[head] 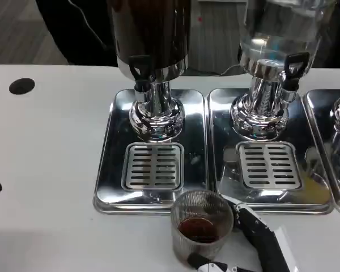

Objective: Grasp the cup under the faucet to collect the drink, then remove the cup.

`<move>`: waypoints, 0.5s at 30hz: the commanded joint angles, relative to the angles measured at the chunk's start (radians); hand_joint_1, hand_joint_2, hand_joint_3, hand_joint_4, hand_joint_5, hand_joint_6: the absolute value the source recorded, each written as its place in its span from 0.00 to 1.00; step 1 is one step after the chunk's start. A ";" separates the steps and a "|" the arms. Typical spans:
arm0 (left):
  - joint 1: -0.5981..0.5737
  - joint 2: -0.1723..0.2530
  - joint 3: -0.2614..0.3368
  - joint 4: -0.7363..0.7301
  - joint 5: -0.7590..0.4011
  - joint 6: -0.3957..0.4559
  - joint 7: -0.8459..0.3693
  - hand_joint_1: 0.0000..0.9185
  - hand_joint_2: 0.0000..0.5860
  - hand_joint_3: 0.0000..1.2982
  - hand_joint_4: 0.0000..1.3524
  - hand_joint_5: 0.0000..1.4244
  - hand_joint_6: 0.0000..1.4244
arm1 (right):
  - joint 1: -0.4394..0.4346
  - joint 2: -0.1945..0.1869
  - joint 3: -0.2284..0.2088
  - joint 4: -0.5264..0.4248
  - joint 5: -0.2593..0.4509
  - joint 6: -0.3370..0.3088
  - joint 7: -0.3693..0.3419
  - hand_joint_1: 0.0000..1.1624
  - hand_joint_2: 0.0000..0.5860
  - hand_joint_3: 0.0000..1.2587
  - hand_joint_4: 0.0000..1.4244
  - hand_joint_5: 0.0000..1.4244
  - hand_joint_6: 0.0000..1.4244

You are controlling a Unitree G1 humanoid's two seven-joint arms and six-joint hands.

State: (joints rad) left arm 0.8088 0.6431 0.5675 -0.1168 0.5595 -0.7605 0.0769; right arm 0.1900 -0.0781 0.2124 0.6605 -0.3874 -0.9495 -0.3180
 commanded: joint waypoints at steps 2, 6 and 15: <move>-0.007 -0.013 0.004 0.010 -0.004 -0.003 -0.002 0.00 0.03 0.00 0.00 0.00 0.00 | -0.011 0.014 0.001 0.007 -0.016 -0.040 -0.025 0.75 0.38 0.31 0.28 0.30 0.25; -0.011 -0.013 0.005 0.022 -0.009 -0.009 -0.002 0.00 0.03 0.00 0.00 0.00 0.00 | -0.013 0.017 0.006 0.010 -0.031 -0.036 -0.034 0.75 0.38 0.31 0.28 0.30 0.25; -0.013 -0.013 0.013 0.042 -0.020 -0.022 -0.003 0.00 0.03 0.00 0.00 0.00 0.00 | -0.014 0.022 0.020 0.019 -0.076 -0.026 -0.068 0.76 0.38 0.32 0.28 0.30 0.25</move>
State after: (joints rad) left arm 0.7914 0.6304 0.5698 -0.0830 0.5530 -0.7711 0.0769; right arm 0.1841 -0.0686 0.2187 0.6749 -0.4489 -0.9525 -0.3728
